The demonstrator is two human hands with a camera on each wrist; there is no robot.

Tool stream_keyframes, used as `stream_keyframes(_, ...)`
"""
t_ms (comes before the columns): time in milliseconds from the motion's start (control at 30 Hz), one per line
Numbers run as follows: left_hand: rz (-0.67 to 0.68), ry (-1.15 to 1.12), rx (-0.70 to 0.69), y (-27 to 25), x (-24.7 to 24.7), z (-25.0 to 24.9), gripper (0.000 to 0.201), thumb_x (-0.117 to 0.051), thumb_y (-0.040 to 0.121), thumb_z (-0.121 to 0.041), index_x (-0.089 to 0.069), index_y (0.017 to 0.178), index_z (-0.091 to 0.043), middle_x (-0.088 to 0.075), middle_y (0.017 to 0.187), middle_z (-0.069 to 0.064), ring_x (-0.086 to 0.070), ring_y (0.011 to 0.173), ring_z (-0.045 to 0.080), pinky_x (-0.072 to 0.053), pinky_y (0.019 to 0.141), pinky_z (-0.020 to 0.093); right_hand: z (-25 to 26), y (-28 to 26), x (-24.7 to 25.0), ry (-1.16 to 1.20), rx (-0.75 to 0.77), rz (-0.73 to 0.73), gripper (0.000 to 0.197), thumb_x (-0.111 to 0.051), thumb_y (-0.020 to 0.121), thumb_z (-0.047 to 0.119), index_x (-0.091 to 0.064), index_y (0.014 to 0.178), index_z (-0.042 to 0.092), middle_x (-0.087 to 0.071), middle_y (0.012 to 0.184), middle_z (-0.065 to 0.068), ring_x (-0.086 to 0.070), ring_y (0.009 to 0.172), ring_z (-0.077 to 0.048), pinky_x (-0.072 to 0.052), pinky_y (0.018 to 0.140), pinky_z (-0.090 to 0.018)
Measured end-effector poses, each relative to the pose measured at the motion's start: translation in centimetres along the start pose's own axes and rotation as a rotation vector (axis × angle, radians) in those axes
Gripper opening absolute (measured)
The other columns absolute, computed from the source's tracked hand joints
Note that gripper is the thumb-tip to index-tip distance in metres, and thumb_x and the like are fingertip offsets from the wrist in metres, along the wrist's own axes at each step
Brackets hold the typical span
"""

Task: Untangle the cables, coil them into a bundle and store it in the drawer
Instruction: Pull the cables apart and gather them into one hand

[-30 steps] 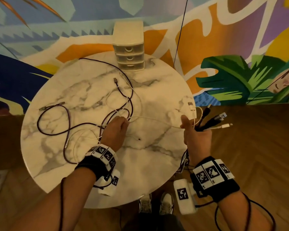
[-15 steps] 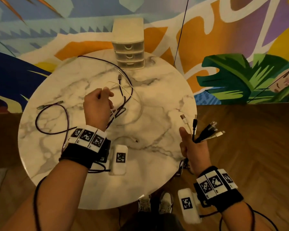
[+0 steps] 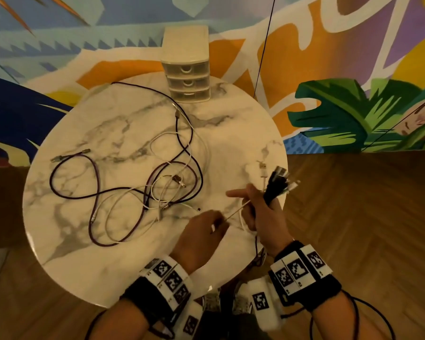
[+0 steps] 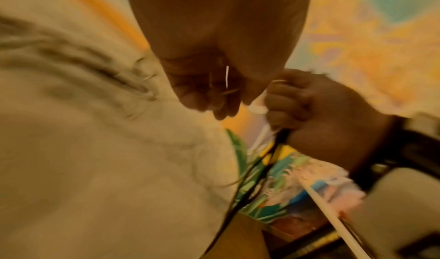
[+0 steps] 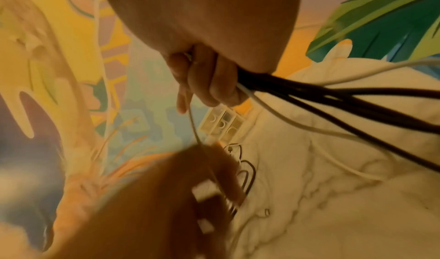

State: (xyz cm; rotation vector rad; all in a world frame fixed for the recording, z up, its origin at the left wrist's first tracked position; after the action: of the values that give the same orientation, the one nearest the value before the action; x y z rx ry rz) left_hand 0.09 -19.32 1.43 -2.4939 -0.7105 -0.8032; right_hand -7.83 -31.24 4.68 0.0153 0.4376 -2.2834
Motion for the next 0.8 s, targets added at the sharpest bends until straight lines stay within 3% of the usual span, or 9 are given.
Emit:
stream_keyframes(100, -0.025, 0.045, 0.175, 0.7, 1.4, 6.3, 0.018, -0.052, 0.092, -0.018, -0.063, 0.085, -0.005, -0.064, 0.087, 0.015, -0.06, 0.081, 0.029, -0.047, 0.077, 0.04, 0.7, 0.1, 1.2, 0.085, 0.044, -0.106, 0.051, -0.036, 0.101, 0.035, -0.071, 0.071, 0.011, -0.036, 0.047, -0.01, -0.026, 0.037, -0.011, -0.019, 0.038, -0.021)
stream_keyframes(167, -0.202, 0.18, 0.162, 1.9, 4.5, 7.6, 0.015, -0.053, 0.092, -0.01, -0.063, 0.084, -0.001, -0.063, 0.089, 0.018, -0.059, 0.087, 0.032, -0.039, 0.076, 0.034, 1.2, 0.1, 1.7, 0.088, 0.058, -0.163, 0.052, -0.036, 0.1, 0.036, -0.066, 0.067, 0.009, -0.043, 0.046, -0.006, -0.031, 0.038, -0.01, -0.023, 0.039, -0.019)
stream_keyframes(233, -0.458, 0.142, 0.028, 2.8, 8.0, 6.0, 0.011, -0.053, 0.092, -0.004, -0.062, 0.086, -0.001, -0.059, 0.088, 0.012, -0.054, 0.084, 0.024, -0.034, 0.072, 0.023, 1.5, 0.2, 1.9, 0.1, 0.072, -0.214, 0.053, -0.036, 0.101, 0.037, -0.063, 0.065, 0.01, -0.048, 0.045, -0.003, -0.035, 0.041, -0.012, -0.024, 0.039, -0.019)
stream_keyframes(300, -0.598, 0.114, -0.108, 2.8, 9.6, 4.7, 0.013, -0.05, 0.092, -0.006, -0.063, 0.091, -0.003, -0.055, 0.091, 0.007, -0.05, 0.083, 0.015, -0.034, 0.074, 0.012, 1.9, 0.3, 1.9, 0.141, 0.084, -0.264, 0.052, -0.036, 0.101, 0.036, -0.06, 0.063, 0.01, -0.052, 0.046, -0.003, -0.036, 0.043, -0.016, -0.023, 0.039, -0.019)
stream_keyframes(367, -0.5, 0.2, -0.039, 3.2, 9.2, 6.2, 0.022, -0.046, 0.096, -0.014, -0.065, 0.101, -0.005, -0.058, 0.098, 0.013, -0.055, 0.09, 0.023, -0.039, 0.08, 0.019, 2.4, 0.3, 2.1, 0.177, 0.099, -0.305, 0.052, -0.035, 0.101, 0.036, -0.058, 0.063, 0.009, -0.053, 0.046, -0.003, -0.037, 0.045, -0.018, -0.023, 0.038, -0.019)
stream_keyframes(467, -0.305, 0.404, 0.292, 3.6, 9.6, 9.7, 0.031, -0.042, 0.098, -0.025, -0.063, 0.106, -0.005, -0.058, 0.106, 0.021, -0.056, 0.1, 0.037, -0.041, 0.081, 0.038, 3.1, 0.0, 2.7, 0.202, 0.119, -0.348, 0.052, -0.036, 0.101, 0.036, -0.056, 0.063, 0.008, -0.053, 0.045, -0.002, -0.039, 0.043, -0.015, -0.025, 0.037, -0.019)
stream_keyframes(600, -0.618, 0.144, 0.074, 2.9, 13.0, 5.5, 0.025, -0.044, 0.098, -0.02, -0.061, 0.085, -0.008, -0.062, 0.081, 0.011, -0.057, 0.077, 0.029, -0.04, 0.067, 0.033, 3.5, -0.3, 3.4, 0.193, 0.127, -0.411, 0.052, -0.036, 0.1, 0.038, -0.056, 0.061, 0.01, -0.052, 0.044, 0.0, -0.037, 0.043, -0.014, -0.026, 0.038, -0.019)
stream_keyframes(700, -0.608, -0.077, -0.051, 1.5, 11.6, 1.5, 0.033, -0.04, 0.098, -0.027, -0.054, 0.068, -0.021, -0.053, 0.057, -0.004, -0.052, 0.052, 0.014, -0.042, 0.054, 0.027, 3.4, -0.3, 3.5, 0.211, 0.126, -0.45, 0.052, -0.037, 0.1, 0.04, -0.057, 0.06, 0.013, -0.052, 0.044, 0.001, -0.037, 0.042, -0.013, -0.025, 0.038, -0.019)
stream_keyframes(800, -0.632, -0.101, -0.154, 0.3, 10.8, -0.1, 0.036, -0.036, 0.094, -0.032, -0.056, 0.073, -0.011, -0.053, 0.055, 0.005, -0.052, 0.049, 0.024, -0.045, 0.052, 0.034, 3.6, -0.5, 3.9, 0.196, 0.134, -0.453, 0.051, -0.037, 0.1, 0.04, -0.058, 0.062, 0.013, -0.054, 0.045, 0.001, -0.037, 0.042, -0.011, -0.025, 0.039, -0.019)
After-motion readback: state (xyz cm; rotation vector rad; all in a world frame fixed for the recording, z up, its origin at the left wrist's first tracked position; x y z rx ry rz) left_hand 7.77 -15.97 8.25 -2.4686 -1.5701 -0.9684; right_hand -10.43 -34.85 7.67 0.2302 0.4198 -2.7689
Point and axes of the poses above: each hand's wrist, its own y-axis towards the middle knuckle, its own x-axis out of the back of the hand, z = x × y, the point moved 4 cm from there along y, towards the middle knuckle
